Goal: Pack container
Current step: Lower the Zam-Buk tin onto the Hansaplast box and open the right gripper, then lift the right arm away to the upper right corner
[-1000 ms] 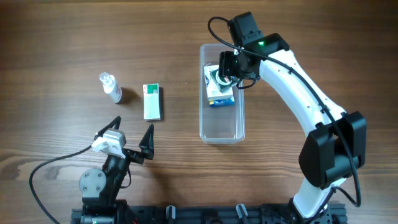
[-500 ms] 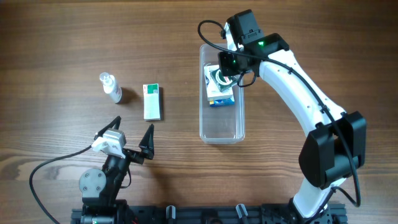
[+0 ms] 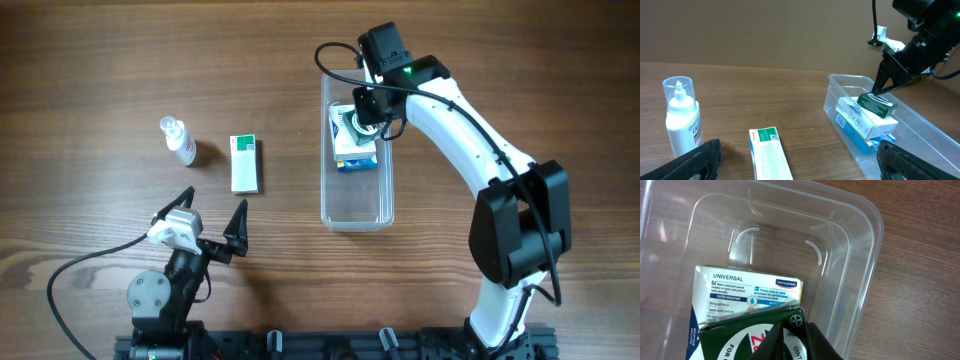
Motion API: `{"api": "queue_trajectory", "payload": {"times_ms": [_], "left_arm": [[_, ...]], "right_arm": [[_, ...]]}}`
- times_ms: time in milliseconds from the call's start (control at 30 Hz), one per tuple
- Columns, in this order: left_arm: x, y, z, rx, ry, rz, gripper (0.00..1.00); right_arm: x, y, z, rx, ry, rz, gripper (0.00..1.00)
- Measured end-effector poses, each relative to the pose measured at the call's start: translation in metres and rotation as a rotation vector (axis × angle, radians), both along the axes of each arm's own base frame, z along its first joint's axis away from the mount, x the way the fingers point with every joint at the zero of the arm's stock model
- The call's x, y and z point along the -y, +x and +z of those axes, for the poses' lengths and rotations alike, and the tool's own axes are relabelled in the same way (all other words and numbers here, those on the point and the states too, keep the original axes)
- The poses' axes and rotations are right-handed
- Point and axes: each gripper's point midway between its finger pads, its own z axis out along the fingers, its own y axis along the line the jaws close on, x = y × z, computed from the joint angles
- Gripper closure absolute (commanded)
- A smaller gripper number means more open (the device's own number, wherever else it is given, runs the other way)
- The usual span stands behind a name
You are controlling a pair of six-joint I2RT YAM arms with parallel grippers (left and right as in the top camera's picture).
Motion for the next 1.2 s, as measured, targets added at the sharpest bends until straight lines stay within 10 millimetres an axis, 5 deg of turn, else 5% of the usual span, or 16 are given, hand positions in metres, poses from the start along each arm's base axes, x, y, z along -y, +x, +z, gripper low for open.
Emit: {"api": "queue_trajectory", "payload": {"times_ms": [700,800,833,867,933,967,1033,1067,1133,1200], "left_arm": [[0.0,0.0,0.0,0.0,0.0,0.0,0.0],[0.0,0.0,0.0,0.0,0.0,0.0,0.0],[0.0,0.0,0.0,0.0,0.0,0.0,0.0],[0.0,0.0,0.0,0.0,0.0,0.0,0.0],[0.0,0.0,0.0,0.0,0.0,0.0,0.0],[0.0,0.0,0.0,0.0,0.0,0.0,0.0],[0.0,0.0,0.0,0.0,0.0,0.0,0.0],[0.0,0.0,0.0,0.0,0.0,0.0,0.0],[0.0,0.0,0.0,0.0,0.0,0.0,0.0],[0.0,0.0,0.0,0.0,0.0,0.0,0.0]], "right_arm": [[-0.047,-0.023,0.01,-0.141,0.316,-0.037,0.89],[-0.041,-0.019,0.037,-0.069,0.314,-0.067,0.75],[-0.037,-0.018,0.048,-0.036,0.308,-0.084,0.64],[-0.032,-0.016,0.062,0.005,0.299,-0.096,0.36],[-0.021,-0.016,0.091,0.084,0.293,-0.126,0.29],[-0.013,-0.017,0.109,0.129,0.295,-0.151,0.18],[0.015,-0.016,0.135,0.188,0.3,-0.236,0.01],[0.032,-0.014,0.143,0.206,0.302,-0.286,0.0],[0.084,-0.008,0.149,0.219,0.292,-0.437,0.0],[0.17,-0.007,0.138,0.195,0.269,-0.695,0.0]]}}
